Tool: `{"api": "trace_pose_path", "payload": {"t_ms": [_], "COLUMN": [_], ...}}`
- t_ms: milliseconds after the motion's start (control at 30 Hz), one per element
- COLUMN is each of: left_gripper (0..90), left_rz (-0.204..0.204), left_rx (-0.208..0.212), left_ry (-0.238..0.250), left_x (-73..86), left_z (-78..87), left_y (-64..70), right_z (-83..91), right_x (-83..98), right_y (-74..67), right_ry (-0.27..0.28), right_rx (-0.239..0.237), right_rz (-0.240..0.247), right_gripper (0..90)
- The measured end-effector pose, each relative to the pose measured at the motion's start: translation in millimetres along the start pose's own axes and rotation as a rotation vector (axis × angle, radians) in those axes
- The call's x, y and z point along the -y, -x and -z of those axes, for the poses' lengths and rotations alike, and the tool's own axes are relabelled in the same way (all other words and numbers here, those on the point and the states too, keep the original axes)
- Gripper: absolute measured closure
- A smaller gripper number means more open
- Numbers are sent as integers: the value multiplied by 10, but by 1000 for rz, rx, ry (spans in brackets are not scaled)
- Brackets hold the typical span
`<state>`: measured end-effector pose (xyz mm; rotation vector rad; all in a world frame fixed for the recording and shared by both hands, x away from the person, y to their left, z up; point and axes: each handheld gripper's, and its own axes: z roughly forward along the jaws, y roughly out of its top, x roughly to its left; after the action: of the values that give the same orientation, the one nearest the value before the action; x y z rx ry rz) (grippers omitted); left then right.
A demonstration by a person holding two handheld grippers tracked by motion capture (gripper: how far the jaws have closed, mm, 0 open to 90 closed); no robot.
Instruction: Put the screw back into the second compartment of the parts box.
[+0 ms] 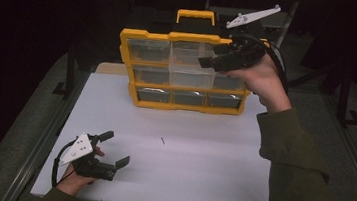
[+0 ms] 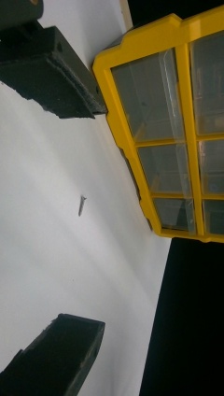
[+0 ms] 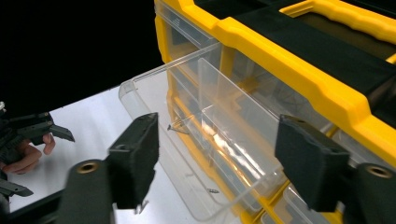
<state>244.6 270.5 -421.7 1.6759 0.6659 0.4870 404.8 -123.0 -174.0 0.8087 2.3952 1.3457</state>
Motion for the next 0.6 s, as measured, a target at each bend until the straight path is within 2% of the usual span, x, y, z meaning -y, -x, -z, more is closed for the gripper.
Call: {"api": "trace_pose_path", "payload": {"t_ms": [200, 600], "left_gripper": [0, 0], "left_rz": [0, 12], "left_rx": [0, -1], "left_ry": [0, 4], "left_x": [1, 7], "left_z": [0, -8], "left_y": [-1, 10], "right_z": [40, 13], "right_x": [113, 391], "right_y": [2, -15], "right_ry": [13, 17], "right_rx": [-7, -5], "right_rz": [-13, -9], "right_gripper": [207, 133]}}
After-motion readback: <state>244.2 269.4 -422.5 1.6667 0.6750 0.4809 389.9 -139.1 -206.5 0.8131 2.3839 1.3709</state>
